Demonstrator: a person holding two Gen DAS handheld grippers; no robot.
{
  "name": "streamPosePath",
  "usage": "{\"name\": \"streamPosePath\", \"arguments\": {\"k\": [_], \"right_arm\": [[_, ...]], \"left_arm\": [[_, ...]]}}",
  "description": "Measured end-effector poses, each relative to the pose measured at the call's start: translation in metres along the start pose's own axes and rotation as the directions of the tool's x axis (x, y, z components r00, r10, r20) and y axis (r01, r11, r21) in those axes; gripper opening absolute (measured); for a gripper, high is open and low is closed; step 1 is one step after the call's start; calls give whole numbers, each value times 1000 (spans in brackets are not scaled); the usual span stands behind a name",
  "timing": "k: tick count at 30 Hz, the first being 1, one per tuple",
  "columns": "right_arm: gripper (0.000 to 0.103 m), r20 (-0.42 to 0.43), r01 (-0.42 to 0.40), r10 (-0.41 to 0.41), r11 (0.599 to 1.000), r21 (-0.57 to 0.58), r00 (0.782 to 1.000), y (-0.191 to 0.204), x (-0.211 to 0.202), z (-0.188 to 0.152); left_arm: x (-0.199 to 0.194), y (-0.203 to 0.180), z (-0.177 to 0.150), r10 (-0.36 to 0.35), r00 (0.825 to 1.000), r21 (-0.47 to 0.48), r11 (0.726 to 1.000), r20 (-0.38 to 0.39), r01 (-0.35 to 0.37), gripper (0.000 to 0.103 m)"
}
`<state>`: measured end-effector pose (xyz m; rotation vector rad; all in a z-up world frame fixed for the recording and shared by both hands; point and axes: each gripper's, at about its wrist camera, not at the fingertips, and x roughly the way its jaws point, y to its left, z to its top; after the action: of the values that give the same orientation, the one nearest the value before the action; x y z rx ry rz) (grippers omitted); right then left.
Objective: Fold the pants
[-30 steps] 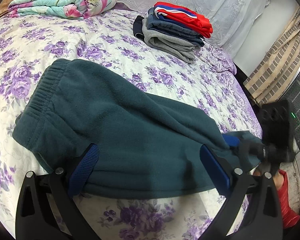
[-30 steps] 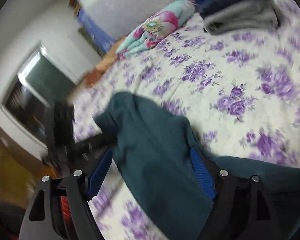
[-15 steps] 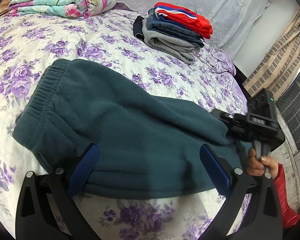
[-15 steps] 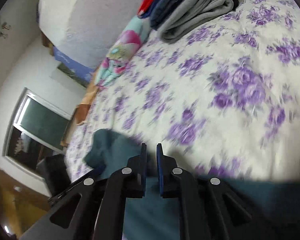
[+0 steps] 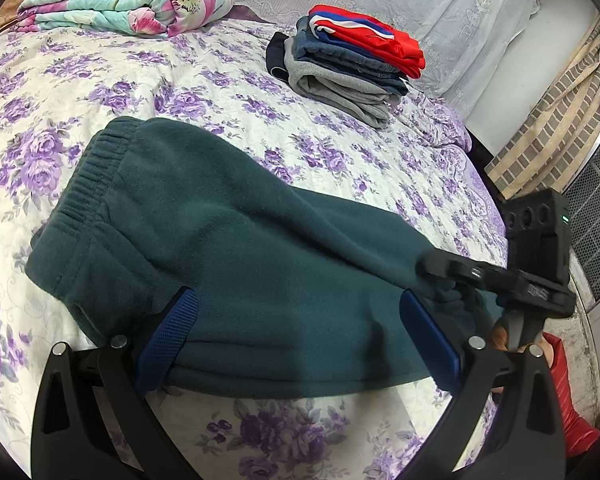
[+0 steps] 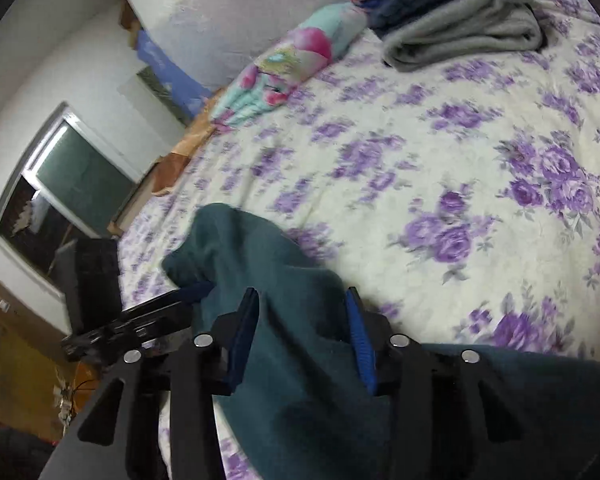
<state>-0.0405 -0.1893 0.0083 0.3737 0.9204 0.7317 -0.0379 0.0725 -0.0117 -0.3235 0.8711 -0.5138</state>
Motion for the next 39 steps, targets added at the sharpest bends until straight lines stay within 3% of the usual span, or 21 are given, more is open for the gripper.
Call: {"name": "streamPosePath", "arguments": {"k": [3, 7, 9, 10, 15, 17, 20, 23, 25, 27, 29, 30, 32, 35, 36, 38, 39], "right_arm": [[60, 23, -46, 47, 997, -58, 999, 13, -9, -7], [54, 38, -141, 138, 987, 77, 990, -10, -9, 0], [27, 16, -87, 85, 991, 106, 996, -18, -5, 0], [23, -4, -50, 51, 994, 102, 999, -20, -1, -1], [21, -34, 70, -72, 996, -50, 997, 3, 5, -7], [20, -26, 148, -154, 976, -163, 988, 22, 8, -13], [10, 28, 223, -223, 946, -236, 974, 34, 1, -5], [9, 145, 351, -324, 908, -228, 935, 24, -13, 36], [0, 184, 443, -409, 869, -218, 894, 12, -4, 65], [0, 156, 494, -470, 845, -207, 869, -3, 16, 81], [0, 94, 511, -503, 843, -166, 859, -25, 37, 84], [0, 91, 508, -500, 850, -137, 861, -31, 36, 81], [0, 168, 446, -430, 892, -70, 887, -26, 11, 73], [4, 232, 370, -337, 922, -114, 912, 5, -17, 53], [4, 217, 365, -329, 918, -155, 919, 15, -14, 47], [4, 88, 342, -330, 911, -229, 940, 24, 15, 35], [13, 21, 331, -336, 912, -241, 941, 19, 30, 31]], "left_arm": [[0, 0, 0, 1, 1000, 0, 1000, 0, -1, 98], [0, 1, 0, 0, 1000, 0, 1000, 0, 0, 98], [0, 1, 0, 0, 1000, 0, 1000, 0, 0, 98], [0, 1, 0, 1, 1000, 0, 1000, 0, -1, 98], [0, 1, 0, -1, 1000, -1, 1000, 1, 1, 98], [0, 1, 0, -1, 1000, 0, 1000, 1, 1, 98], [0, 1, 0, -1, 1000, 0, 1000, 1, 1, 98], [0, 2, 0, 1, 1000, 0, 1000, 1, -1, 98], [0, 1, 0, 4, 1000, 3, 1000, 1, -4, 98], [0, 1, 0, 13, 1000, 6, 1000, 0, -13, 98], [1, -1, 0, 24, 1000, 15, 1000, -1, -24, 98], [1, -1, 0, 27, 1000, 18, 999, -2, -27, 98], [1, -1, 0, 27, 1000, 20, 999, -2, -27, 98], [1, 0, 0, 15, 1000, 9, 1000, 0, -15, 98], [1, 1, 0, 11, 1000, 5, 1000, 1, -11, 98], [0, 2, 1, 3, 1000, -4, 1000, 4, -3, 98], [0, 2, 1, 2, 1000, -6, 1000, 4, -2, 98]]}}
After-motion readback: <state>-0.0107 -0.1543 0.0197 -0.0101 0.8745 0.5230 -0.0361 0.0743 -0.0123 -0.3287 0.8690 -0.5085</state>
